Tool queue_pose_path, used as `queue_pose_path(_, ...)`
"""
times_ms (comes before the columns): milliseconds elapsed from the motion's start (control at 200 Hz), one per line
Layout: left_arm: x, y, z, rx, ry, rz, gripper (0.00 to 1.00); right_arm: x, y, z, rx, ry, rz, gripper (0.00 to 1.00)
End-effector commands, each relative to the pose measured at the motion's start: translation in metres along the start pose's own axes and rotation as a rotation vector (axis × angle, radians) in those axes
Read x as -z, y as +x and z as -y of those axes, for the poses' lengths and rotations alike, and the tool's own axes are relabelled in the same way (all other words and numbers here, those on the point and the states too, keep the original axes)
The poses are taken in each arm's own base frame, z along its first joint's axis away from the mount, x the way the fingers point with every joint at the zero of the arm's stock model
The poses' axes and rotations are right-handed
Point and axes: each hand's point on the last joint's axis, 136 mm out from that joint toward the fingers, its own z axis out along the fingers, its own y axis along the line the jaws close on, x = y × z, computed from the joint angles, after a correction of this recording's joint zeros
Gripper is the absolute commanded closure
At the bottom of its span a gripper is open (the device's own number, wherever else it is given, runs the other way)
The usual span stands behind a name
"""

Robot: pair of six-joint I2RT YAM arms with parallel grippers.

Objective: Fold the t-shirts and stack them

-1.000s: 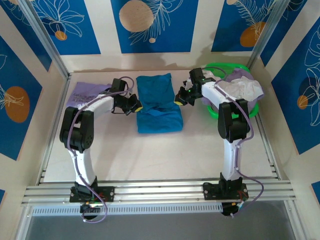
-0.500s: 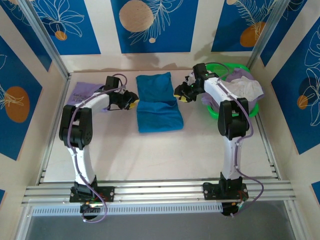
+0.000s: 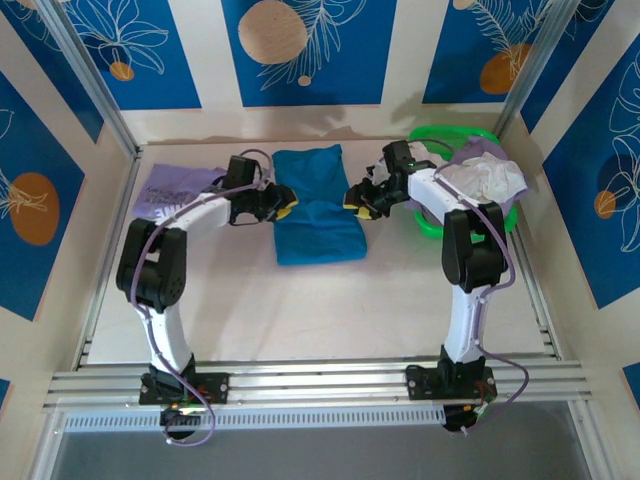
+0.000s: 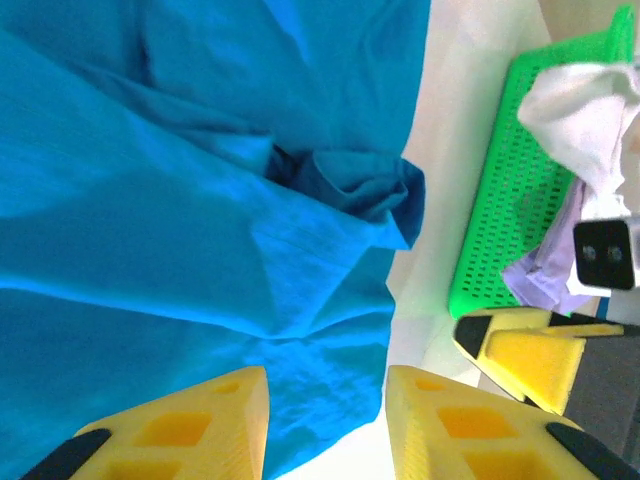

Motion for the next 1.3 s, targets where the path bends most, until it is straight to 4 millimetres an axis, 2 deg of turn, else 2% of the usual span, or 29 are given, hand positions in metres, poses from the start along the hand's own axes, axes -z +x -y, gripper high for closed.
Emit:
queue_pose_path(0,-0.029,0.004,-0.005,0.025,0.008,-0.027,0.64,-0.017,-0.008,-0.009,-0.011,-0.066,-0.023,0.57)
queue_pose_path(205,-0.068,-0.008,-0.013,0.085,0.037,-0.064,0.64,-0.045,-0.040,-0.009,-0.047,-0.133,-0.040,0.57)
queue_pose_path(325,-0.075,-0.033,-0.018,0.080,0.003,-0.021,0.64,-0.052,-0.071,-0.012,-0.037,-0.153,0.045,0.57)
queue_pose_path(465,-0.061,-0.075,-0.023,0.089,-0.032,0.088,0.64,-0.052,-0.109,-0.005,-0.020,-0.094,0.188,0.57)
queue_pose_path(530,-0.047,-0.089,-0.018,0.084,-0.029,0.141,0.64,-0.042,-0.116,-0.010,0.034,-0.025,0.253,0.57)
queue_pose_path(615,-0.028,-0.097,-0.012,0.053,-0.053,0.190,0.64,-0.024,-0.118,-0.016,0.088,0.056,0.333,0.57)
queue_pose_path(740,-0.012,-0.087,-0.009,0.035,-0.055,0.208,0.64,-0.010,-0.100,-0.017,0.117,0.126,0.336,0.56)
queue_pose_path(960,-0.012,-0.027,-0.021,-0.001,-0.057,0.096,0.63,-0.005,-0.029,-0.008,0.107,0.136,0.205,0.56)
queue_pose_path(1105,-0.014,0.008,-0.036,-0.020,-0.085,0.036,0.63,-0.018,0.010,0.003,0.067,0.093,0.122,0.56)
queue_pose_path(1291,-0.024,0.036,-0.067,0.000,-0.126,-0.023,0.63,-0.045,0.040,0.022,0.015,0.103,0.004,0.56)
